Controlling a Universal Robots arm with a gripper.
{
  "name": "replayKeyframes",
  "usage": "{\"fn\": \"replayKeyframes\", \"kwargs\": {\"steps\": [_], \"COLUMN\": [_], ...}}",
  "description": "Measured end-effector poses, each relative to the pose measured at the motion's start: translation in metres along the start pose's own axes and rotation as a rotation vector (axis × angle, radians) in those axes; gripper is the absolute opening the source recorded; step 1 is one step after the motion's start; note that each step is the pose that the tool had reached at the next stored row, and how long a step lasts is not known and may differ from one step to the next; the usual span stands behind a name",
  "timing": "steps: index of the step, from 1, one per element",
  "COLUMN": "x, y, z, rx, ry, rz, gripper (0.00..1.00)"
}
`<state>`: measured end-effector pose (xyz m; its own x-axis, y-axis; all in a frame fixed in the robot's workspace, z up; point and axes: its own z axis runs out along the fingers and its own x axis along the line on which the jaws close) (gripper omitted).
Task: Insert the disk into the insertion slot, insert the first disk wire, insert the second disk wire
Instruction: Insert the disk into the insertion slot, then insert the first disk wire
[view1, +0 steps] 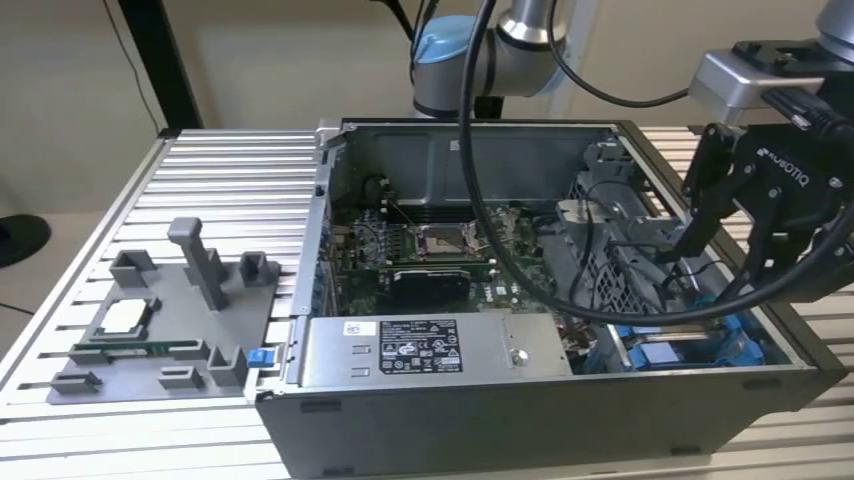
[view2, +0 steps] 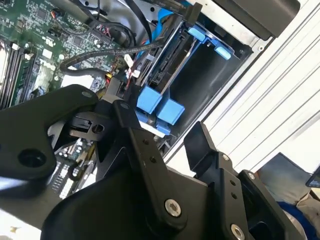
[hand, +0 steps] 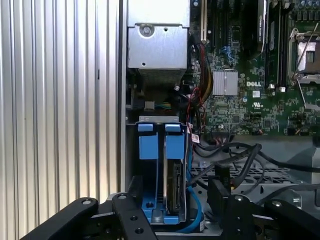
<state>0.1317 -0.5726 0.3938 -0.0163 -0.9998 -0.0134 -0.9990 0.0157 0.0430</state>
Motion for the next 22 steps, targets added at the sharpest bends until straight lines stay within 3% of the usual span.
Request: {"fn": "replayKeyframes", "kwargs": {"steps": [4, 8, 10, 11, 13, 14, 17, 22], "x": [-0.0079, -0.0246, -0.0326, -0.0351, -0.0380, -0.0387, -0.0408, -0.0430], "y": [0.0038, 0.0061, 0.0072, 0.0081, 0.0098, 0.0109, 0.0143, 0.0237], "z": [-0.0010, -0.0007, -0.0002, 0.0002, 0.0006, 0.0009, 0.0022, 0.0048], "rx": [0.0047, 0.0066, 0.0110, 0.0151, 0.0301, 0.0412, 0.0714, 0.1044], "ry": [-0.0001, 0.0036, 0.0156, 0.0255, 0.0479, 0.0519, 0.0530, 0.0541], "rz": [0.000, 0.000, 0.001, 0.001, 0.002, 0.002, 0.004, 0.007], "gripper": [1.00, 1.00, 1.00, 1.00, 1.00, 1.00, 1.00, 1.00]}}
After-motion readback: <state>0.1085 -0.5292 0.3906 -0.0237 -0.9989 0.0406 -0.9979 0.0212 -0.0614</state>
